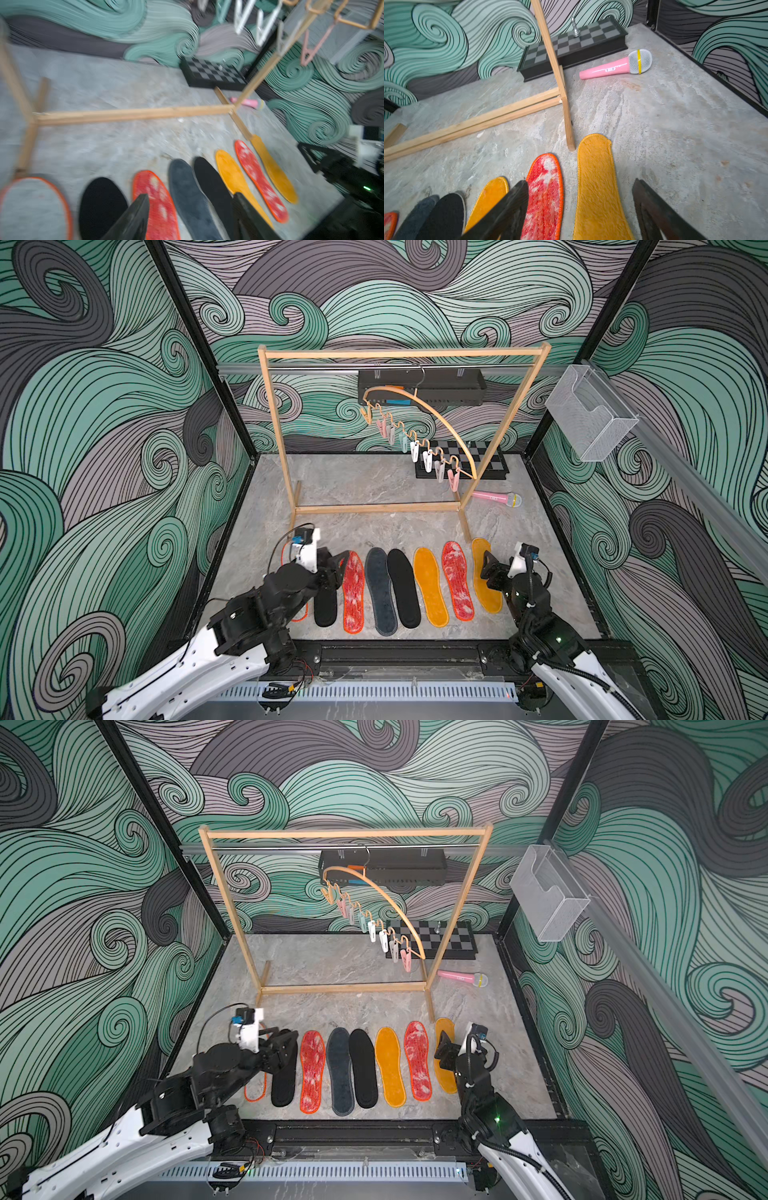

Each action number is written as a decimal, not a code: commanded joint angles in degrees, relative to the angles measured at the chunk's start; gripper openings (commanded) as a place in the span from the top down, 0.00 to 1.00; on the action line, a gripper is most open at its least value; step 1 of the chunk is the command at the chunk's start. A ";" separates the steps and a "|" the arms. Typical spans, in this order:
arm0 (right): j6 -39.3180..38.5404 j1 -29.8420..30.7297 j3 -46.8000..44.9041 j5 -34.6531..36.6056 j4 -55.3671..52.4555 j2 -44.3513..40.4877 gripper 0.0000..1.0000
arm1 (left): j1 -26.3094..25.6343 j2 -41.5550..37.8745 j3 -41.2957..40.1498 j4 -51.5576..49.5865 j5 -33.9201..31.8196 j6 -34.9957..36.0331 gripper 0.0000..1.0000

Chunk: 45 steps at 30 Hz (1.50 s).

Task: Take the shoe insoles off the hanger
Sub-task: Reset both arms

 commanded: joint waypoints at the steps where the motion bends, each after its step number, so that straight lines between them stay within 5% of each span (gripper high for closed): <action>1: -4.40 0.07 3.24 -1.42 11.84 9.58 0.19 | 0.64 -8.87 -4.99 -1.33 -22.46 3.95 0.19; 4: -5.97 -0.67 8.71 2.93 15.19 21.18 0.07 | 1.00 -13.34 -9.46 3.38 -30.69 8.99 0.01; 9: -6.90 -5.75 12.56 3.05 20.24 32.09 0.01 | 3.67 -10.39 -12.33 12.01 -36.80 16.22 0.01; 12: -4.94 -11.74 12.27 -1.32 21.62 35.00 0.01 | 10.05 -7.36 -14.86 18.18 -32.10 19.85 0.01; 19: -8.72 -19.75 13.12 -5.04 26.85 40.37 0.01 | 33.10 3.82 -18.27 27.96 -6.60 19.49 0.02; 24: -13.04 -22.14 12.46 -6.94 32.39 44.19 0.01 | 39.02 17.10 -16.23 35.89 -2.40 22.72 0.01; 30: -15.99 -22.52 6.40 -9.44 54.32 55.59 0.01 | 47.95 33.86 -20.27 56.02 7.68 26.11 0.02; 36: -17.23 -23.56 9.12 -12.79 54.76 59.28 0.01 | 55.97 40.49 -19.53 63.53 18.80 23.91 0.01; 45: -26.84 -23.66 2.31 -13.48 85.87 71.77 0.01 | 57.42 59.71 -15.91 80.16 22.80 26.10 0.03</action>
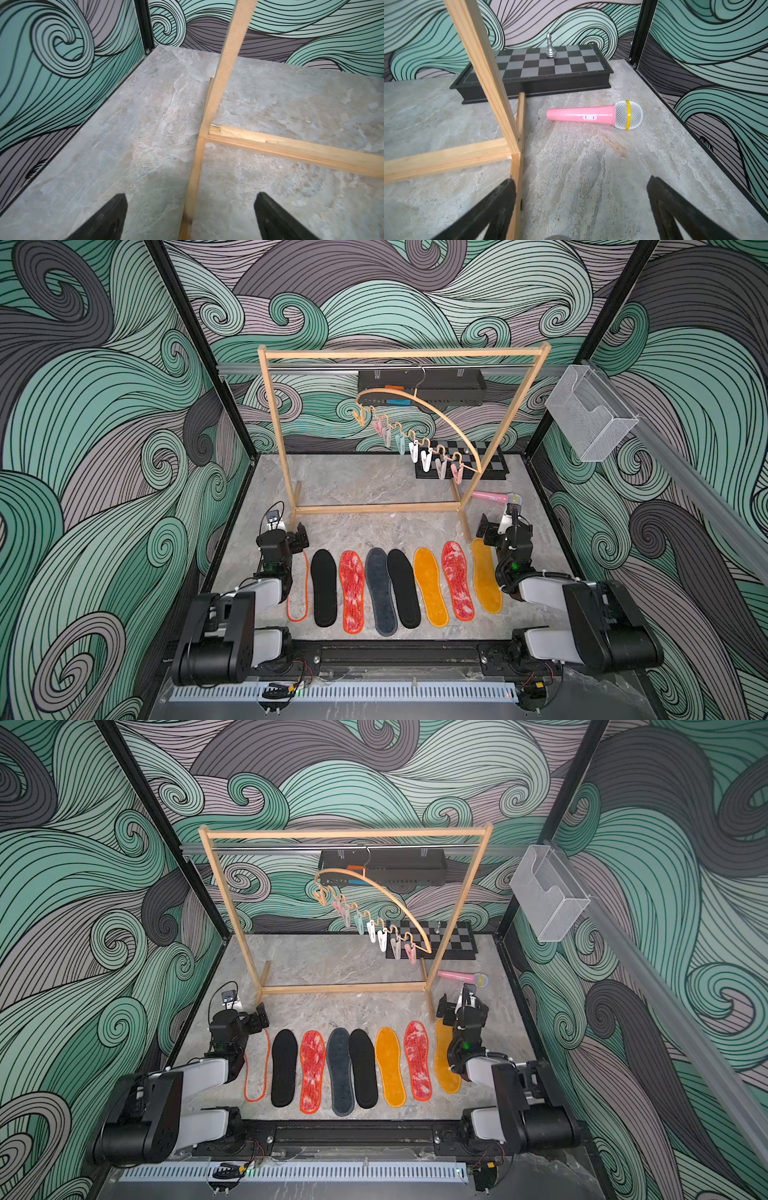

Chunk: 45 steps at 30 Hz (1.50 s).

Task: Take the shoe insoles off the hanger
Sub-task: Reset both arms

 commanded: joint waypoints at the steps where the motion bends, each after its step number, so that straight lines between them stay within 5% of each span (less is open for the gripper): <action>1: -4.17 -0.23 -2.22 -3.30 15.23 4.47 0.01 | 0.50 4.14 3.06 7.52 3.58 1.56 0.03; 3: -5.22 -0.23 -0.72 -7.37 10.73 4.28 0.01 | 0.42 4.91 5.07 4.36 5.17 2.29 0.05; 5: -6.38 -0.23 0.26 -8.47 17.74 10.35 0.02 | 0.34 7.88 6.19 3.93 6.23 2.89 0.05; 8: -5.80 -0.14 2.72 -8.69 6.79 6.96 0.01 | 0.09 10.39 9.69 0.29 9.90 5.55 0.06; 15: -5.66 -1.08 7.68 -10.83 0.27 9.03 0.01 | 0.33 11.33 12.93 -4.97 6.96 3.76 0.01; 45: -5.75 -1.50 7.25 -12.12 0.94 8.78 0.01 | 0.29 11.22 12.92 -4.92 6.96 3.71 0.01</action>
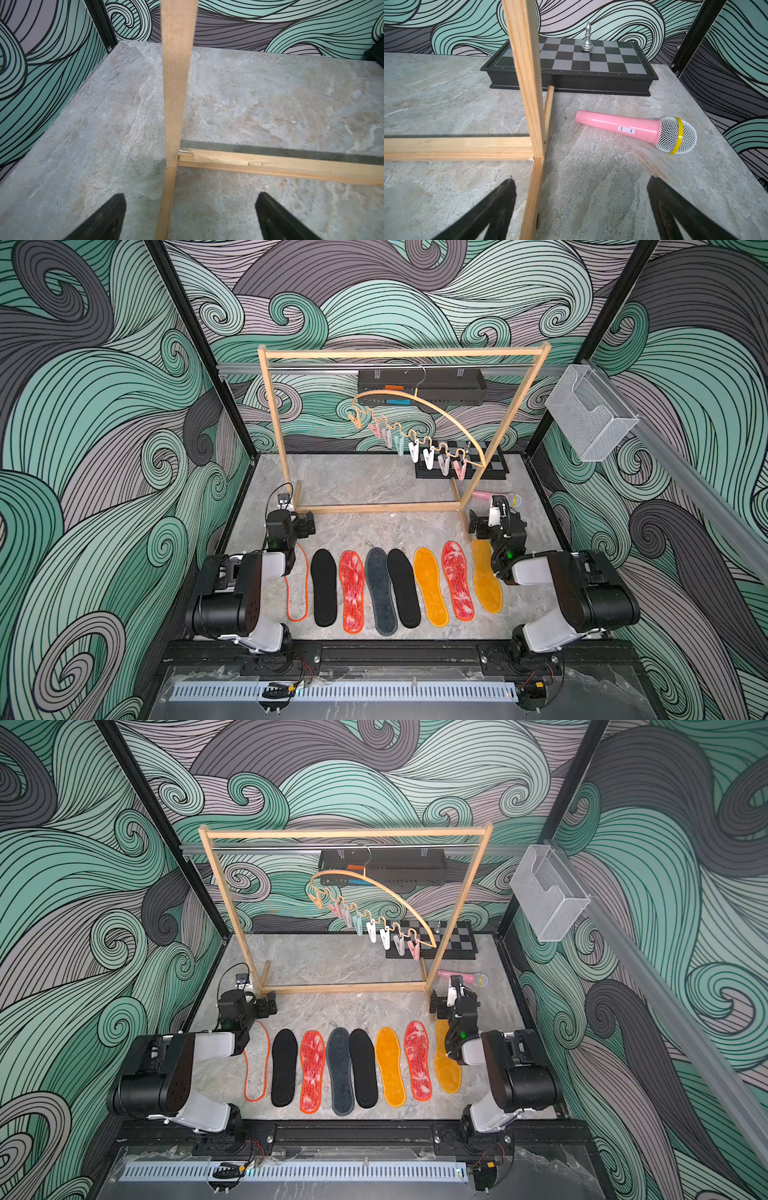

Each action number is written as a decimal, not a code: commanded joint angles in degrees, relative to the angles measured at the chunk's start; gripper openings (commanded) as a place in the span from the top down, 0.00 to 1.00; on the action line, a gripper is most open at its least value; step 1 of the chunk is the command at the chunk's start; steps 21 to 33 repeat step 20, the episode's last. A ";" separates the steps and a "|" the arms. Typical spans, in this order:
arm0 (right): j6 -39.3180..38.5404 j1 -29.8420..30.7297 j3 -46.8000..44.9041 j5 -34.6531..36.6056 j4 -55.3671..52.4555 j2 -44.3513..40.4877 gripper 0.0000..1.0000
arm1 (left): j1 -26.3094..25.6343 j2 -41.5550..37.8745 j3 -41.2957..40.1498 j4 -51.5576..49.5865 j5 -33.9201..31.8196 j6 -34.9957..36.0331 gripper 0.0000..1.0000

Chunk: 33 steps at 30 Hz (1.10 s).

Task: Take the shoe insoles off the hanger
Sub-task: Reset both arms

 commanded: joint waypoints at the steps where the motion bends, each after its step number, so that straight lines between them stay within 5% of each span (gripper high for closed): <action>1: -0.87 -0.12 -0.01 -0.54 0.73 -0.21 0.01 | 0.33 0.24 0.87 -0.32 0.47 0.43 0.01; 33: -0.79 -0.47 -0.22 -1.80 0.85 -0.59 0.01 | 0.32 0.19 0.87 -0.39 0.47 0.49 0.01</action>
